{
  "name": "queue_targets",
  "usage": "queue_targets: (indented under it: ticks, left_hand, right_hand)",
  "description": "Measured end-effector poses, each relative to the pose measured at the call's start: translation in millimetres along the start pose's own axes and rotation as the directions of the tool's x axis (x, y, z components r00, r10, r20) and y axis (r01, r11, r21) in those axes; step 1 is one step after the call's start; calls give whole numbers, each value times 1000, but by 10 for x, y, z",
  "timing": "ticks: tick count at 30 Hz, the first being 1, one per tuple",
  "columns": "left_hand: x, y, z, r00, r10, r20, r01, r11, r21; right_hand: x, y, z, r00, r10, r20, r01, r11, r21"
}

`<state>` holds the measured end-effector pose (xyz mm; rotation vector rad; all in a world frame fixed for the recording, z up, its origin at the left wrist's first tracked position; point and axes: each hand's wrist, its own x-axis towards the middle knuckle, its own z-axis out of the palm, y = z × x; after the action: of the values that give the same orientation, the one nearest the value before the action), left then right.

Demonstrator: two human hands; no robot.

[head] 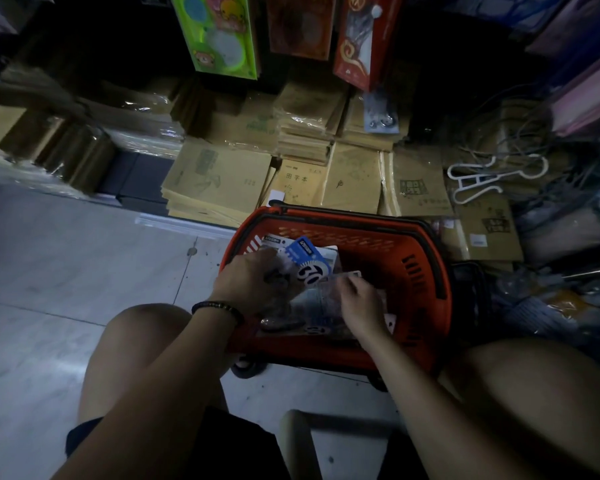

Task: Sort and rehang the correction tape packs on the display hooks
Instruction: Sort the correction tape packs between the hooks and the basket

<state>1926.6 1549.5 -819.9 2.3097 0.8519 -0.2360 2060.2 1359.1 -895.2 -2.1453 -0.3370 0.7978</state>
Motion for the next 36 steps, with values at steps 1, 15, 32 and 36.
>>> queue_targets:
  ticks: [1, 15, 32, 36]
  left_hand:
    - [-13, -8, -6, 999, 2, -41, -2, 1000, -12]
    - [-45, -7, -60, 999, -20, 32, 24, 993, -119]
    - [-501, 509, -103, 994, -53, -95, -33, 683, -730]
    - [-812, 809, -201, 997, 79, 6, -34, 493, -869]
  right_hand:
    - [-10, 57, 7, 998, 66, 23, -62, 989, -132]
    - [-200, 26, 204, 919, 393, 15, -392, 914, 103]
    - [-943, -626, -1139, 979, -193, -63, 203, 905, 374]
    - [-1075, -1006, -1363, 920, -382, -88, 392, 902, 183]
